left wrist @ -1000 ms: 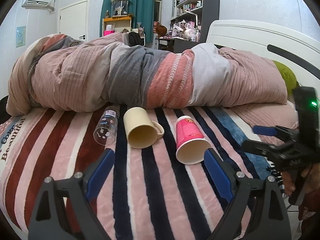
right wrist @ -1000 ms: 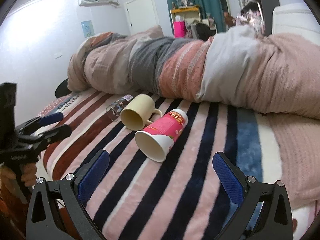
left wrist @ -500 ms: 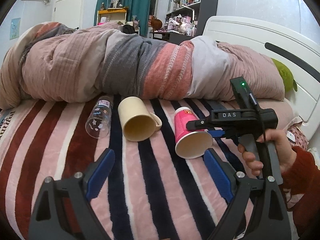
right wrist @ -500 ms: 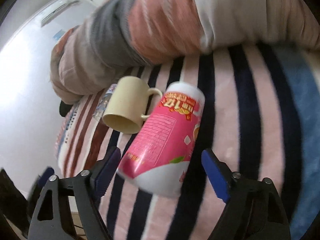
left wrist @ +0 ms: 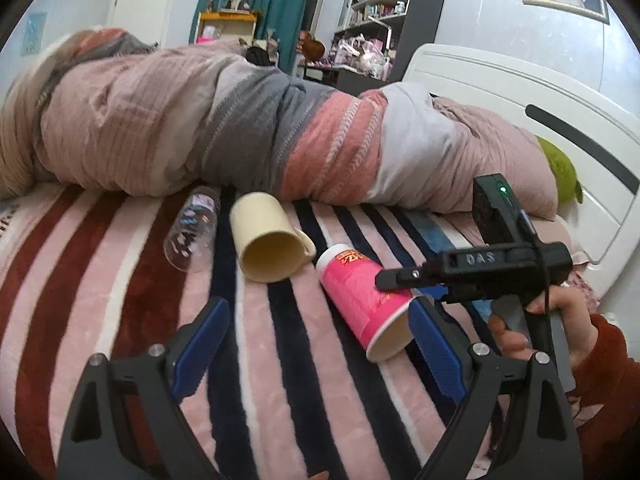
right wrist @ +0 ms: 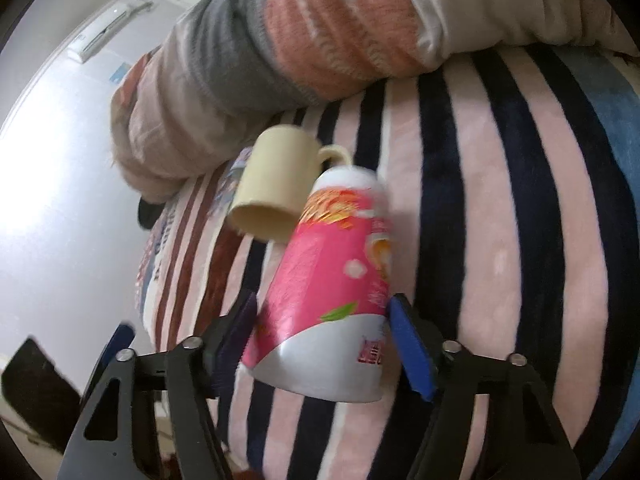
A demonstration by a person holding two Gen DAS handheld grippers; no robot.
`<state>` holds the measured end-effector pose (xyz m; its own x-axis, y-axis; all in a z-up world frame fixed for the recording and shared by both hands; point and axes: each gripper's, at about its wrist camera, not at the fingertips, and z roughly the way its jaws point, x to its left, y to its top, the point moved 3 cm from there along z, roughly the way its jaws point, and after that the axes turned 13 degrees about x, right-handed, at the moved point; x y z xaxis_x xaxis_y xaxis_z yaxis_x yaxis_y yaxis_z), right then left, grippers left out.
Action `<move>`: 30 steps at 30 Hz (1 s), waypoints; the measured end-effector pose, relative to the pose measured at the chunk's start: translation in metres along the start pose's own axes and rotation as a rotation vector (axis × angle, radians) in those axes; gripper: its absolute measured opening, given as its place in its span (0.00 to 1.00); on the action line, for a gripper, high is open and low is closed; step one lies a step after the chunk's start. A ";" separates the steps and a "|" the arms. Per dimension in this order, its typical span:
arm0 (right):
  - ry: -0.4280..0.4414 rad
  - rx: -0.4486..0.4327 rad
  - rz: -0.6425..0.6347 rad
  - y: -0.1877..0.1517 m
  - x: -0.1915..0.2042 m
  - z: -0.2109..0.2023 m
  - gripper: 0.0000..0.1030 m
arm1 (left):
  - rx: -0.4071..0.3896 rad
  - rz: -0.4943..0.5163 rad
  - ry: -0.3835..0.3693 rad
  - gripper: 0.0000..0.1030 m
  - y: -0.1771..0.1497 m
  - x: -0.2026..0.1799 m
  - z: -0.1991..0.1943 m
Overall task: Flip cup upside down
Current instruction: 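Move the right gripper to the pink paper cup and close around it, then lift the pink cup with the right gripper and rotate it open end down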
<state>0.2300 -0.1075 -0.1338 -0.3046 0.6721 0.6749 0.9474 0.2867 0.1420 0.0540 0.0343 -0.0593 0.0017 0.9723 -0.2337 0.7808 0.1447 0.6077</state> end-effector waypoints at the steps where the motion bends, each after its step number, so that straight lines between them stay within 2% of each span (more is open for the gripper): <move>1: -0.002 0.014 -0.006 -0.006 0.003 0.001 0.59 | 0.008 -0.007 -0.015 0.87 -0.001 0.001 0.001; 4: -0.030 0.074 -0.020 -0.026 0.006 0.005 0.59 | 0.023 -0.020 -0.028 0.87 -0.005 0.001 0.002; 8: -0.010 0.113 -0.029 -0.044 0.012 0.007 0.59 | 0.050 -0.036 -0.064 0.87 -0.008 0.005 0.007; 11: -0.033 0.095 -0.025 -0.041 0.013 0.008 0.60 | 0.070 -0.052 -0.112 0.87 -0.007 0.009 0.014; 15: -0.033 0.145 -0.023 -0.035 0.012 0.025 0.68 | 0.108 -0.077 -0.165 0.87 -0.004 0.016 0.026; 19: -0.001 0.187 -0.044 -0.033 0.013 0.045 0.68 | 0.168 -0.138 -0.267 0.87 -0.003 0.026 0.044; 23: -0.055 0.138 -0.128 -0.044 0.027 0.041 0.65 | 0.257 -0.183 -0.365 0.87 -0.006 0.027 0.067; 26: -0.090 0.102 -0.224 -0.058 0.048 0.035 0.64 | 0.297 -0.217 -0.478 0.87 -0.008 0.022 0.080; 28: -0.104 0.083 -0.287 -0.068 0.060 0.031 0.64 | 0.312 -0.226 -0.513 0.87 -0.010 0.017 0.086; 30: -0.109 0.072 -0.329 -0.074 0.069 0.028 0.64 | 0.313 -0.234 -0.512 0.87 -0.011 0.013 0.088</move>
<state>0.1360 -0.0631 -0.1181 -0.6046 0.6034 0.5199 0.7887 0.5448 0.2848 0.1008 0.0294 -0.1359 0.0473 0.6997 -0.7128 0.9418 0.2065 0.2652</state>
